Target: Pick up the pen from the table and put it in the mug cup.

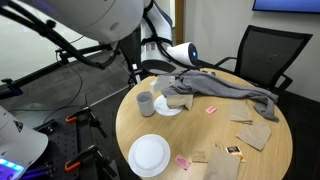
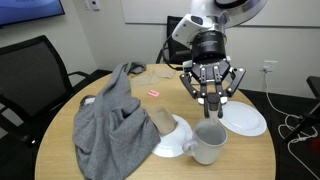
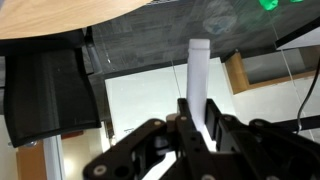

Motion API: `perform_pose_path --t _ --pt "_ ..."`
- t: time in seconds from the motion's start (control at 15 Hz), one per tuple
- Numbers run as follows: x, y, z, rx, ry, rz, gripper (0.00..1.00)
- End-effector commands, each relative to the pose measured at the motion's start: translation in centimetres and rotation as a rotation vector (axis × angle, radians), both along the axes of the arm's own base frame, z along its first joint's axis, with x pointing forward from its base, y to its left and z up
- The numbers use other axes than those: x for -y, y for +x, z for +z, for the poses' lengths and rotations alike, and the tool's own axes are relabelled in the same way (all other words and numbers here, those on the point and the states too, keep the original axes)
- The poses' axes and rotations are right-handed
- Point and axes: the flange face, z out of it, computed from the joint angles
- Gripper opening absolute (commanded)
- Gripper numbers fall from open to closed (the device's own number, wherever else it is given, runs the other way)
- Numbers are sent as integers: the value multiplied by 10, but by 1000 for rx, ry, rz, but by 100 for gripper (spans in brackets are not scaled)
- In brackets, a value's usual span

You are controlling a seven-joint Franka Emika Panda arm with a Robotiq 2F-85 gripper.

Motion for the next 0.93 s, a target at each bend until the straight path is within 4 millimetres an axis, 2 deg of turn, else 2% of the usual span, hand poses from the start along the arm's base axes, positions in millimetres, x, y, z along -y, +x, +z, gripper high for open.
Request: perform_pose_path --t 0.0,0.33,0.6,0.73,0.8,0.87 --pt "4 0 -7 12 -3 48 5" --pt "14 -3 -32 84 -29 91 5" --pt "20 -3 -41 97 -25 108 7" --pt "21 -3 -44 97 -41 115 26" --pt "20 -3 -45 94 -52 119 47" --pt "20 -3 -47 94 -63 127 51"
